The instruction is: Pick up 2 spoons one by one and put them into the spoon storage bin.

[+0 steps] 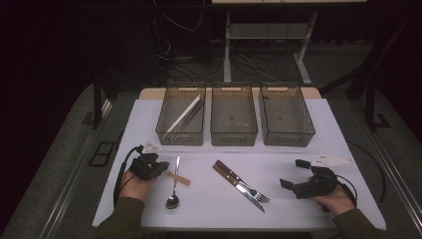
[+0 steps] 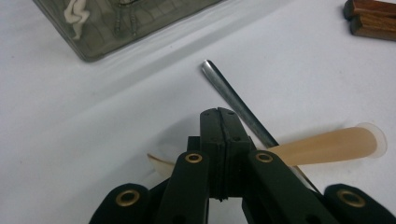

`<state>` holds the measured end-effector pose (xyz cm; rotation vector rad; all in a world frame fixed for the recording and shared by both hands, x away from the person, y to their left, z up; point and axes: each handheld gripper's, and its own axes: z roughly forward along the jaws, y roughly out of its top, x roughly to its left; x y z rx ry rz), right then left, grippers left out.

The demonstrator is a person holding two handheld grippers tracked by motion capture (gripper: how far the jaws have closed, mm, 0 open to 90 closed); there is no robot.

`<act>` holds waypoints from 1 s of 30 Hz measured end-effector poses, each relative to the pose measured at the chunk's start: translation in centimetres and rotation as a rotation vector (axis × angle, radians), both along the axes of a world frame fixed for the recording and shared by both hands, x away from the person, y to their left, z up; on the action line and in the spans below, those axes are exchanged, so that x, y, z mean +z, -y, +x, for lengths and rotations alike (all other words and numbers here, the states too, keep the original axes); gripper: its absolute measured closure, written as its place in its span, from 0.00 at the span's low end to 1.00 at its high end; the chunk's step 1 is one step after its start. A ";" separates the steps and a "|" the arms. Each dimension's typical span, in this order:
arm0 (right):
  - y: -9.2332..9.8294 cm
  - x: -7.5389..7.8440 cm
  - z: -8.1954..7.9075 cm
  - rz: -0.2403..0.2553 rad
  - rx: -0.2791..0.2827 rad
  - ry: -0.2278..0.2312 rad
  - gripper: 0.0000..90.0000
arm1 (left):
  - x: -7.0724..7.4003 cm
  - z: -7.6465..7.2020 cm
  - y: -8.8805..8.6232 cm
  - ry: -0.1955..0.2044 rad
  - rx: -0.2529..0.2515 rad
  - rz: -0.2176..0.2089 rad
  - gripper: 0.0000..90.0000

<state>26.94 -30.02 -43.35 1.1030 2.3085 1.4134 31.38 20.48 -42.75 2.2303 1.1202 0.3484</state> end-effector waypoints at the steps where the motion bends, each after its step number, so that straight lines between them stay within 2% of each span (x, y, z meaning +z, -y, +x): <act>1: 0.0 0.0 0.0 0.000 0.001 0.001 0.01 | -0.1 -0.1 -0.1 0.001 0.002 0.000 0.99; 3: 0.0 0.0 0.0 0.001 0.001 0.003 0.01 | -0.2 -0.2 -0.3 -0.007 0.005 -0.004 0.99; 9: 0.0 0.0 0.0 -0.002 0.002 0.005 0.01 | -0.1 -0.4 -0.7 0.001 0.003 -0.011 0.99; 13: 0.0 0.0 0.0 -0.001 0.000 0.003 0.01 | -0.4 -0.1 -0.8 -0.003 -0.004 0.008 0.99; 17: 0.0 0.0 0.0 -0.003 0.002 0.003 0.01 | -0.8 0.1 -0.6 -0.032 -0.028 0.020 0.99; 20: 0.0 0.0 0.0 -0.001 -0.001 0.002 0.01 | -0.7 0.0 -0.4 -0.037 -0.036 0.028 0.99; 30: 0.0 0.0 0.0 -0.002 -0.001 0.000 0.01 | -0.5 -1.0 -1.1 -0.072 0.010 0.014 0.99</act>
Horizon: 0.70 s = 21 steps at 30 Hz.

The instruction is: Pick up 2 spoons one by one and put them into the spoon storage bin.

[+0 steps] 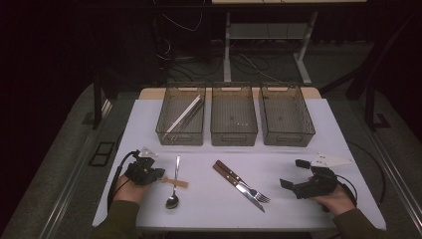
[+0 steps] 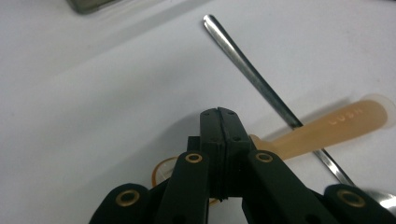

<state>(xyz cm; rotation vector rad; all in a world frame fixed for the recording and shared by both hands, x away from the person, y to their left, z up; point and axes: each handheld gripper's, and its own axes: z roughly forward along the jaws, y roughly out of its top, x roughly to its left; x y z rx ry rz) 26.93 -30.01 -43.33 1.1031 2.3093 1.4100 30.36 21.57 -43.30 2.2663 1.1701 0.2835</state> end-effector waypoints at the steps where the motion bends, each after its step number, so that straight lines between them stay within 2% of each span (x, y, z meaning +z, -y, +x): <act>1: 0.0 0.0 0.0 -0.001 0.001 0.001 0.01 | 0.0 -0.2 -0.1 -0.002 0.002 0.000 0.99; 3: 0.0 0.0 0.0 -0.002 0.000 0.001 0.01 | 0.1 -0.6 -0.4 -0.008 0.009 0.009 0.99; 12: 0.0 0.0 0.0 -0.002 -0.001 -0.002 0.01 | 0.1 -3.0 -1.2 -0.014 -0.005 -0.010 0.99; 15: 0.0 0.0 0.0 -0.001 -0.001 -0.001 0.01 | 0.1 -3.4 -1.3 -0.007 -0.019 -0.014 0.94; 17: 0.0 -0.1 0.1 -0.004 -0.003 0.001 0.01 | 0.3 -3.4 -1.2 0.010 -0.036 -0.013 0.90; 19: -0.1 -0.1 0.1 -0.005 -0.001 0.001 0.01 | 0.6 -3.3 -0.9 0.052 -0.057 -0.029 0.82; 21: -0.1 -0.1 0.1 -0.006 -0.001 -0.005 0.01 | 1.0 -3.3 -0.4 0.085 -0.097 -0.069 0.77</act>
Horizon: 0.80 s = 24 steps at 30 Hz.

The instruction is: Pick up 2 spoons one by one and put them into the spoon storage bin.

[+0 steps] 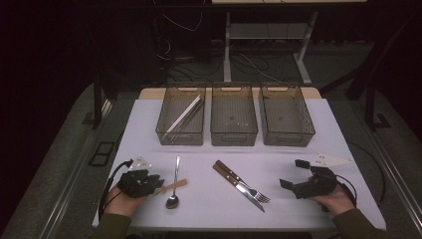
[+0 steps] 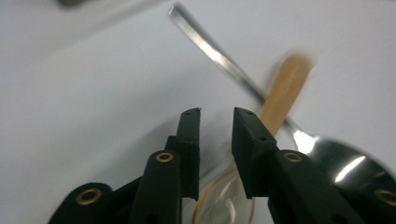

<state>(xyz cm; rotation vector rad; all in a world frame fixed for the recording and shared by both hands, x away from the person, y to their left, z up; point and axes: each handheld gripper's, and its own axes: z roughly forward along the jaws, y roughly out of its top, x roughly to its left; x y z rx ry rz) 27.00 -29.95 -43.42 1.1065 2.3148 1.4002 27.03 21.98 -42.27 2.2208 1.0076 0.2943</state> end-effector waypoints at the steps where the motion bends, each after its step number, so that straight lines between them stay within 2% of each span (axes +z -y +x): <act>1: 0.0 0.0 0.0 0.001 0.000 0.000 0.01 | 0.2 0.0 0.3 0.015 -0.025 -0.022 0.75; 4: 0.0 0.0 0.0 -0.001 -0.002 -0.004 0.01 | 0.3 0.1 1.5 0.032 -0.093 -0.062 0.68; 6: -0.1 -0.1 0.0 -0.002 -0.002 -0.004 0.01 | 0.2 0.4 2.4 0.027 -0.136 -0.072 0.65; 9: -0.1 -0.1 0.0 -0.002 0.000 -0.006 0.01 | -0.2 1.2 3.6 0.015 -0.201 -0.048 0.64; 13: -0.1 -0.1 0.1 -0.002 -0.004 -0.012 0.01 | -0.7 2.5 4.7 -0.016 -0.258 0.028 0.63; 14: -0.1 -0.1 0.1 -0.003 -0.005 -0.013 0.01 | -0.9 2.5 5.0 -0.029 -0.249 0.026 0.63; 16: -0.1 -0.1 0.0 -0.003 -0.003 -0.007 0.01 | -1.2 2.5 5.2 -0.039 -0.273 0.051 0.65; 18: -0.1 -0.1 0.1 -0.004 -0.004 -0.006 0.01 | -1.3 2.4 5.3 -0.047 -0.287 0.058 0.70; 19: -0.1 -0.2 0.1 -0.005 -0.003 -0.005 0.01 | -1.4 2.5 5.4 -0.027 -0.304 0.068 0.74; 21: -0.1 -0.1 0.1 -0.004 -0.003 -0.003 0.01 | -1.4 2.4 5.4 -0.019 -0.305 0.078 0.77; 24: -0.1 -0.1 0.0 -0.007 -0.001 -0.001 0.01 | -1.5 2.4 5.4 -0.018 -0.305 0.070 0.80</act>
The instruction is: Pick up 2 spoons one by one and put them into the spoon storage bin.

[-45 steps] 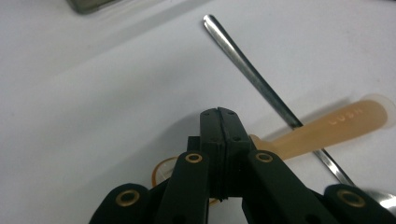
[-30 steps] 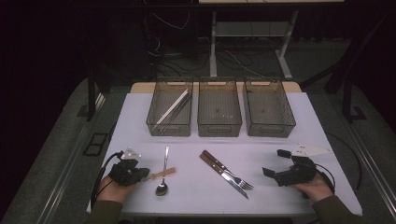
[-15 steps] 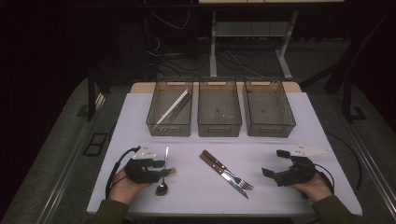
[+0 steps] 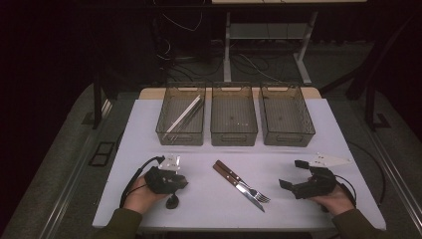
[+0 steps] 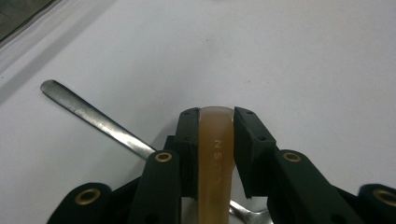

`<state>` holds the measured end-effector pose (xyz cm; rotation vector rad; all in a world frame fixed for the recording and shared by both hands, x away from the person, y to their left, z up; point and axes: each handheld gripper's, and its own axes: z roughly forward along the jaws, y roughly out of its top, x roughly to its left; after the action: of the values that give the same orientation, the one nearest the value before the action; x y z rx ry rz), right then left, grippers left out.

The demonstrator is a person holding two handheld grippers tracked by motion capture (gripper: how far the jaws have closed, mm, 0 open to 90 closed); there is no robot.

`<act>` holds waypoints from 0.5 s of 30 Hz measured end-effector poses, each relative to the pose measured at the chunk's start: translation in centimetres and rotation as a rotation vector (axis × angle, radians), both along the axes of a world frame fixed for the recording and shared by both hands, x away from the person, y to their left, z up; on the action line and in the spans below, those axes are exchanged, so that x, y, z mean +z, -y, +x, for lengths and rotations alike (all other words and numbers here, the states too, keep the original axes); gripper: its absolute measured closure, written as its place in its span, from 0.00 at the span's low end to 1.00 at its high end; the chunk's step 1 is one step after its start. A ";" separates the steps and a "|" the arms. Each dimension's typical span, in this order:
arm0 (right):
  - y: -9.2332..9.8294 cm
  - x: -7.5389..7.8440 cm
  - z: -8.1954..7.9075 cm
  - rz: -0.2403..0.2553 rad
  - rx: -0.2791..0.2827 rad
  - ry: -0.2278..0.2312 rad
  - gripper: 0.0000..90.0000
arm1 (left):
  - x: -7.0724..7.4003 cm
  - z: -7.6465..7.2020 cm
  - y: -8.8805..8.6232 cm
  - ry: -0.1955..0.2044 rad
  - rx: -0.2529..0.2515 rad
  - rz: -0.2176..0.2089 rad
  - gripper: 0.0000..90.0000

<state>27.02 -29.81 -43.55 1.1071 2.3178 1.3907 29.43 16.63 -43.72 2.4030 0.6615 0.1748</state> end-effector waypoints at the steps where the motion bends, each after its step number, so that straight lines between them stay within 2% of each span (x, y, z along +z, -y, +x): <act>1: 0.0 0.0 0.0 0.001 -0.001 0.000 0.01 | 0.0 0.0 0.0 0.000 -0.001 -0.003 0.81; 7: 0.0 0.0 0.0 0.001 0.000 0.000 0.01 | 0.0 0.3 -0.2 -0.018 -0.001 -0.019 0.81; 10: 0.1 0.0 0.0 0.000 0.002 0.001 0.01 | 0.1 0.3 -0.3 -0.030 0.025 -0.019 0.81; 11: 0.1 0.0 0.0 0.002 0.001 0.000 0.01 | 0.2 0.4 -0.4 -0.024 0.018 -0.021 0.81; 15: 0.0 0.0 0.1 0.001 0.005 -0.002 0.01 | 0.7 0.5 -0.7 -0.027 0.057 -0.056 0.82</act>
<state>27.08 -29.77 -43.55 1.1042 2.3224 1.3935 29.90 17.31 -42.97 2.3380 0.7382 0.1455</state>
